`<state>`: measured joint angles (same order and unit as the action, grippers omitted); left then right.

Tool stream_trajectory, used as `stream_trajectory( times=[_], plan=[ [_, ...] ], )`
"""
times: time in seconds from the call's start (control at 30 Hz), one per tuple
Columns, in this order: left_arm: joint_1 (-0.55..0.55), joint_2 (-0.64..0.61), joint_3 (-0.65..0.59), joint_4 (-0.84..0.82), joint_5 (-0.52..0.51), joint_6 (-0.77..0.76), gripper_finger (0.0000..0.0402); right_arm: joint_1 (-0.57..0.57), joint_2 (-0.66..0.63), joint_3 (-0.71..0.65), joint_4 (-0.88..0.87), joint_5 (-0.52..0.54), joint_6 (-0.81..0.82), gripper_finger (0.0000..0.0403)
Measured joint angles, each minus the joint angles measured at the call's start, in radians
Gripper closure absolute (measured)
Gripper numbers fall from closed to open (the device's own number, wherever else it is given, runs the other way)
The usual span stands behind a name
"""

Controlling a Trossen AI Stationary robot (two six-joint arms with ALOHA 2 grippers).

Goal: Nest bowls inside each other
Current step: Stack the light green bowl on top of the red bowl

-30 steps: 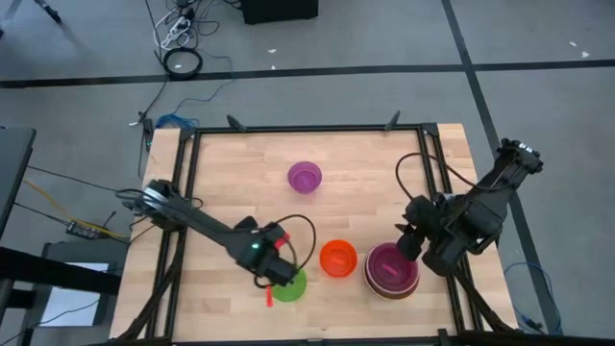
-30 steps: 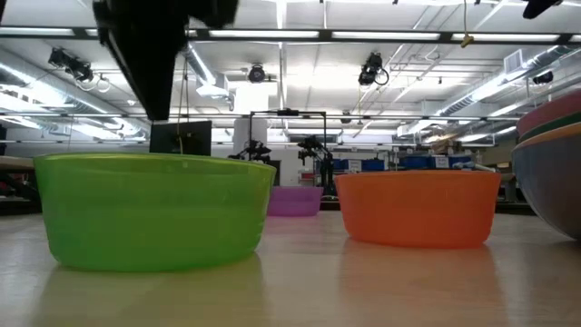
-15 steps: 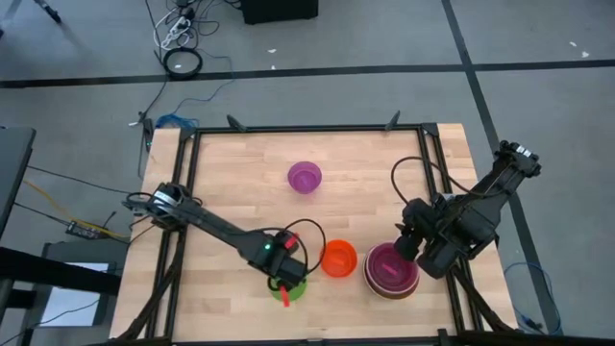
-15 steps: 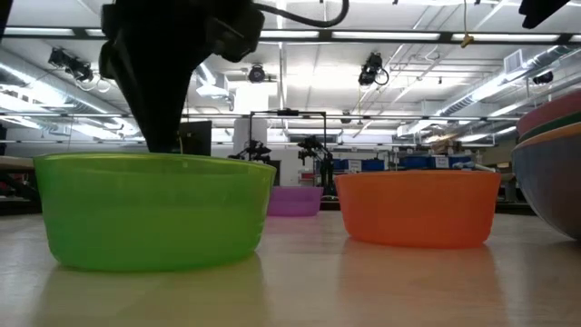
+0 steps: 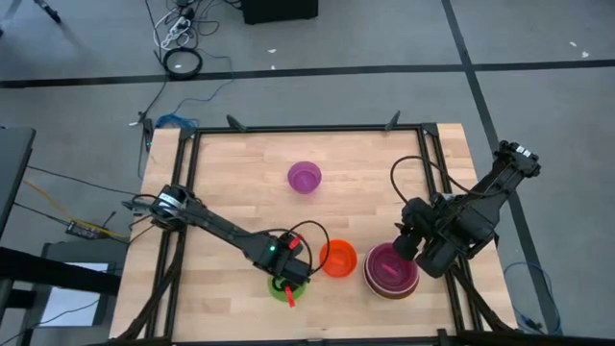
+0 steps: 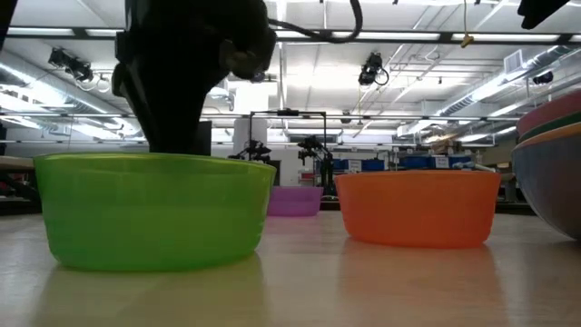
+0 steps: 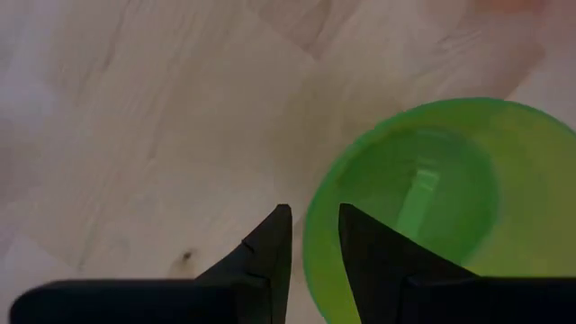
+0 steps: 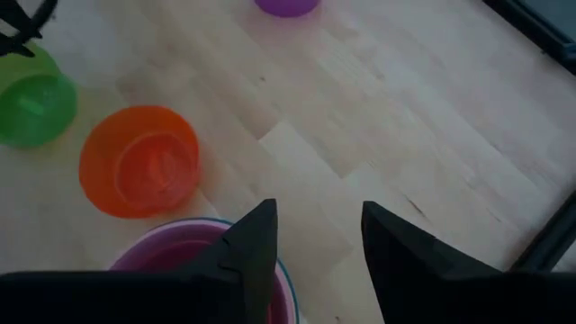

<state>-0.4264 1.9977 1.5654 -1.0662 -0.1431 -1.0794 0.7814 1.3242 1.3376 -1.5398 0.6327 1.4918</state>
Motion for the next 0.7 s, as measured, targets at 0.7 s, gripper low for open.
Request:
stream_trajectory(
  times=[0.7],
  plan=[
    [0.034,0.066,0.01,0.017,-0.031,0.242,0.039,0.0,-0.001,0.0,-0.003,0.003,-0.002,0.0254]
  ],
)
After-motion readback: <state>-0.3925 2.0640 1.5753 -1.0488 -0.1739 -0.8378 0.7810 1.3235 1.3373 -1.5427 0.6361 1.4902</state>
